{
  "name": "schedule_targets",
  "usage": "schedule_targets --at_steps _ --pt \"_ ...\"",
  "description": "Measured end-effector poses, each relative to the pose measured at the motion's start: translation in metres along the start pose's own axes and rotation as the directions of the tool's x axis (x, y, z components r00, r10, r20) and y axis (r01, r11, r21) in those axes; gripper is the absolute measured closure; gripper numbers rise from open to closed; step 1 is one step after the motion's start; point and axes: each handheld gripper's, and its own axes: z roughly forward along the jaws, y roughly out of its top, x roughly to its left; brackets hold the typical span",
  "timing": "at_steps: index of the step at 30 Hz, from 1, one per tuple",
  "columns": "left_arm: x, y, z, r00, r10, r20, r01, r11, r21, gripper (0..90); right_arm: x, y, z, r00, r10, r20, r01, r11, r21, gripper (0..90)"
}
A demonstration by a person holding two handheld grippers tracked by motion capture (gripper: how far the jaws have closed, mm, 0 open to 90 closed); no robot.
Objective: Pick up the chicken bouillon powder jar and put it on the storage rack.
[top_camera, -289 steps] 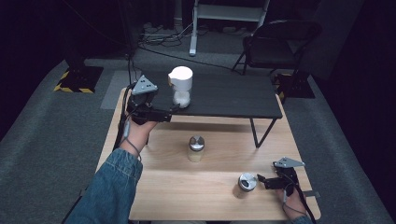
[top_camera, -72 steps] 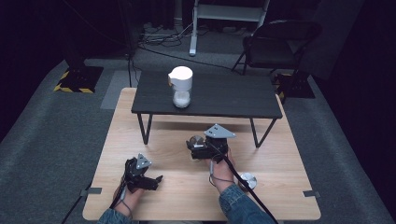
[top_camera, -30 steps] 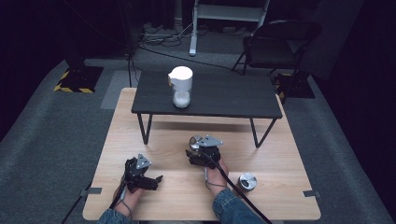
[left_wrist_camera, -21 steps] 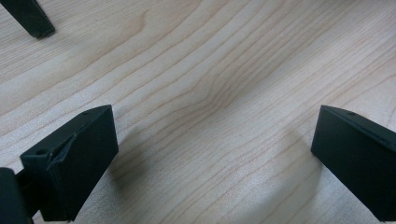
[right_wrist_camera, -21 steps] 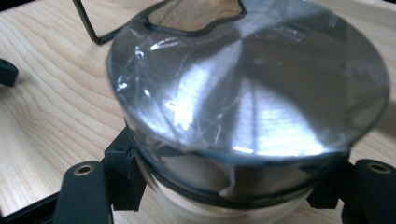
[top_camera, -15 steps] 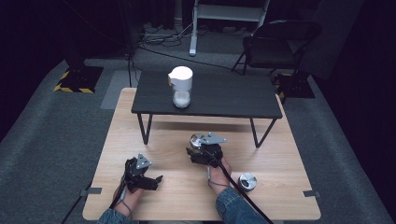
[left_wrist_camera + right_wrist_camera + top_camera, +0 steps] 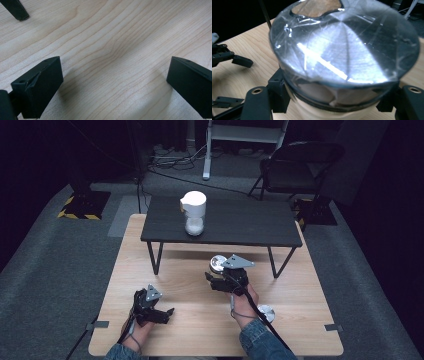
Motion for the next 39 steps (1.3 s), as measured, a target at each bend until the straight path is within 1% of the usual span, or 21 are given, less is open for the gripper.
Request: schedule_targets --at_steps 2,4,6,10,13,16,20,22,24,25,27,34,37,39 --pt "0.0 0.0 0.0 1.0 0.0 0.0 0.0 1.0 0.0 0.5 -0.001 0.004 -0.006 1.0 -0.007 -0.004 0.007 1.0 -0.004 30.5" --pt "0.0 0.0 0.0 1.0 0.0 0.0 0.0 1.0 0.0 0.5 -0.001 0.01 -0.011 0.9999 -0.012 -0.008 0.012 1.0 0.003 30.5" --pt "0.0 0.0 0.0 1.0 0.0 0.0 0.0 1.0 0.0 0.5 -0.001 0.015 -0.016 0.9996 -0.027 -0.009 0.027 1.0 0.004 30.6" --pt "0.0 0.0 0.0 1.0 -0.001 0.0 0.001 1.0 0.0 0.5 -0.001 0.026 -0.029 0.9987 -0.05 -0.007 0.05 0.999 -0.01 30.6" --pt "0.0 0.0 0.0 1.0 0.0 0.0 0.0 1.0 0.0 0.5 -0.003 0.037 -0.037 0.9982 -0.058 -0.014 0.058 0.998 -0.013 30.6" --pt "0.0 0.0 0.0 1.0 0.0 0.0 0.0 1.0 0.001 0.5 -0.001 0.048 -0.044 0.9975 -0.069 -0.011 0.069 0.998 -0.011 30.6" --pt "0.0 0.0 0.0 1.0 0.0 0.001 0.0 1.0 0.0 0.5 -0.001 0.061 -0.052 0.9961 -0.087 -0.01 0.087 0.996 -0.024 30.6" --pt "0.0 0.0 0.0 1.0 0.0 0.001 0.0 1.0 0.0 0.5 -0.001 0.067 -0.055 0.9962 -0.087 -0.009 0.087 0.996 -0.03 30.6" --pt "0.0 0.0 0.0 1.0 0.001 0.001 -0.001 1.0 0.0 0.5 -0.006 0.072 -0.057 0.9969 -0.074 -0.027 0.073 0.997 -0.038 30.6" --pt "0.001 0.0 0.0 1.0 0.002 0.002 -0.002 1.0 0.0 0.5 -0.007 0.076 -0.057 0.9967 -0.075 -0.03 0.074 0.997 -0.038 30.6" --pt "0.0 0.0 0.0 1.0 0.001 0.002 -0.001 1.0 0.0 0.5 -0.006 0.083 -0.058 0.9956 -0.092 -0.022 0.091 0.995 -0.037 30.6" --pt "0.001 0.0 0.0 1.0 0.003 0.002 -0.003 1.0 0.0 0.5 -0.012 0.105 -0.061 0.995 -0.098 -0.019 0.097 0.994 -0.056 30.6" --pt "0.001 0.0 0.0 1.0 0.003 0.004 -0.003 1.0 0.0 0.5 -0.014 0.115 -0.059 0.9943 -0.106 0.002 0.106 0.993 -0.057 30.6" --pt "0.001 0.0 0.0 1.0 0.004 0.004 -0.004 1.0 0.0 0.5 -0.018 0.121 -0.057 0.9948 -0.101 0.007 0.102 0.993 -0.057 30.6"
